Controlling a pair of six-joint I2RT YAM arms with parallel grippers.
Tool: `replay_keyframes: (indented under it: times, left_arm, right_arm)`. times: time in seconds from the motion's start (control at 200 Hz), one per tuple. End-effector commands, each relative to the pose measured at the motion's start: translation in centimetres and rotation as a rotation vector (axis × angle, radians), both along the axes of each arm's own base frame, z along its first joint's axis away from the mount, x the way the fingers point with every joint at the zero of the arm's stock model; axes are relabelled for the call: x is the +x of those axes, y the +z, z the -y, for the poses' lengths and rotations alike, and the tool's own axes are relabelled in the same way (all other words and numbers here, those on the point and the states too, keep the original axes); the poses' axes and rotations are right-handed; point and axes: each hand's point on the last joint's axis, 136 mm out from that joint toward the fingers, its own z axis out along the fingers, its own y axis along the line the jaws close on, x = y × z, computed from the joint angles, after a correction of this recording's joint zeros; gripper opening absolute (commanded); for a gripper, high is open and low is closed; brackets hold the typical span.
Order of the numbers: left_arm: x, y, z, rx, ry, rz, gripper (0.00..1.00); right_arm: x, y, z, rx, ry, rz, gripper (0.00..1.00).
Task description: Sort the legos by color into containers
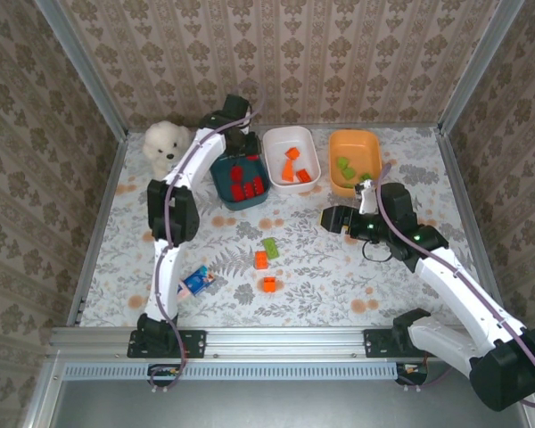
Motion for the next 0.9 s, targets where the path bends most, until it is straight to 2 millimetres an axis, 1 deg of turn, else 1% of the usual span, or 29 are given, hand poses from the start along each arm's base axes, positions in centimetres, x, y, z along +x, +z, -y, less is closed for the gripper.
replay_keyframes:
  times: [0.0,0.115,0.195,0.25,0.45,0.55,0.615,0.745,0.81,0.85,0.9]
  left_arm:
    - [1.8,-0.4,-0.9,-0.063,0.047,-0.012,0.31]
    - [2.6,-1.3,-2.0,-0.078,0.083,-0.027,0.31]
    - [3.0,-1.8,-2.1,-0.103,0.081,-0.031,0.31]
    - [3.1,-2.2,-1.8,-0.113,0.067,-0.038,0.32]
    - [2.4,-4.1,-1.8,-0.096,0.049,-0.102,0.42]
    - [2.2,-4.7,-2.0,-0.102,0.060,-0.125,0.44]
    - [2.1,-4.7,-2.0,-0.108,0.065,-0.131,0.44]
    - [2.1,-4.2,-1.9,-0.130,0.073,-0.136,0.47]
    - [2.2,-3.3,-1.9,-0.136,0.074,-0.120,0.50]
    - [2.3,-2.3,-1.9,-0.145,0.075,-0.103,0.50]
    - [2.4,-0.9,-1.8,-0.156,0.078,-0.079,0.52]
  right_arm:
    - [0.1,1.6,-0.6,0.017,0.032,0.042,0.81]
    - [-0.2,1.4,-0.4,0.009,0.028,0.033,0.81]
    - [-0.3,1.2,-0.3,0.006,0.025,0.026,0.81]
    - [-0.3,1.2,-0.4,0.006,0.026,0.024,0.81]
    - [0.2,1.0,-0.6,0.001,0.032,0.013,0.81]
    - [0.5,1.0,-0.8,-0.004,0.040,0.012,0.81]
    - [0.7,1.1,-0.9,-0.008,0.045,0.014,0.81]
    - [1.1,1.2,-1.1,-0.030,0.059,0.016,0.80]
    - [1.1,1.1,-1.3,-0.074,0.077,0.025,0.80]
    - [1.0,0.9,-1.6,-0.126,0.099,0.034,0.79]
    - [0.6,0.8,-2.5,-0.192,0.149,0.050,0.79]
